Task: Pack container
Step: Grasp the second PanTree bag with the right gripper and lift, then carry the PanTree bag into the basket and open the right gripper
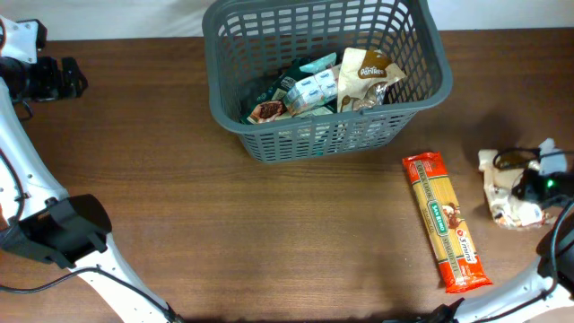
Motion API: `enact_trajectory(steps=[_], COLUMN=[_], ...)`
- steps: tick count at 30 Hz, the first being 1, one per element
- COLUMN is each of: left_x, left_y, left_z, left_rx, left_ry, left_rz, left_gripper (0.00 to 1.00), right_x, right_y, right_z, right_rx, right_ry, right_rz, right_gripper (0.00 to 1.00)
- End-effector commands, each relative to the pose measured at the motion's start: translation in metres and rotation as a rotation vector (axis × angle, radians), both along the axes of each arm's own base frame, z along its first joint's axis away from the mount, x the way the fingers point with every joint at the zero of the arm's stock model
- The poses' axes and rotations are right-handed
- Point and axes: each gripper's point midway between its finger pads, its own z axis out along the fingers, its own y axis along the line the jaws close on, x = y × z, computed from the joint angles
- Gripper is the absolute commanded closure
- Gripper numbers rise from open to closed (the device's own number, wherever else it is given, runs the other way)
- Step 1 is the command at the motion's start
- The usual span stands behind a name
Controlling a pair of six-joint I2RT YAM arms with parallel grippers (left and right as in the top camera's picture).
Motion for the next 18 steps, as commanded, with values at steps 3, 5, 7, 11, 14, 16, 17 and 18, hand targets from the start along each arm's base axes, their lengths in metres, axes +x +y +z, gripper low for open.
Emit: enact_trajectory(steps=[3,5,7,11,14,16,17,18], left_x=[0.004,0.005,0.005,0.005,0.005,0.005,0.004,0.003], left_y=[0.001,0.001,0.001,0.001,0.001,0.002,0.003,0.005], left_z=[0.007,0.007,0.007,0.007,0.007,0.007,0.007,0.006], left_rx=[0.013,0.016,0.016,0.016,0.017,0.019,0.025,0.035], left_ry=[-0.032,-0.038,-0.038,-0.038,-0.038,-0.036,-0.032,-0.026], left_rz=[-0.018,-0.018,-0.018,-0.017,-0.017,-0.016,-0.013,-0.006], left_gripper=[0.01,0.01,0.01,0.01,0.01,0.01,0.01,0.01], right_x=[0.092,0.124,0.150,0.188,0.204,0.207,0.206,0.204], right_y=[-0.017,-0.014,-0.006,0.035,0.093,0.151,0.175,0.201], right_z=[0.112,0.165,0.215,0.320,0.399,0.453,0.472,0.489], right_rx=[-0.051,-0.079,-0.118,-0.221,-0.272,-0.296,-0.298,-0.300], right_ry=[-0.314,-0.443,-0.552,-0.762,-0.937,-1.077,-1.132,-1.184], right_rz=[-0.003,0.025,0.051,0.160,0.269,0.375,0.419,0.467], right_gripper=[0.96,0.96,0.96,0.97,0.96,0.96,0.96,0.96])
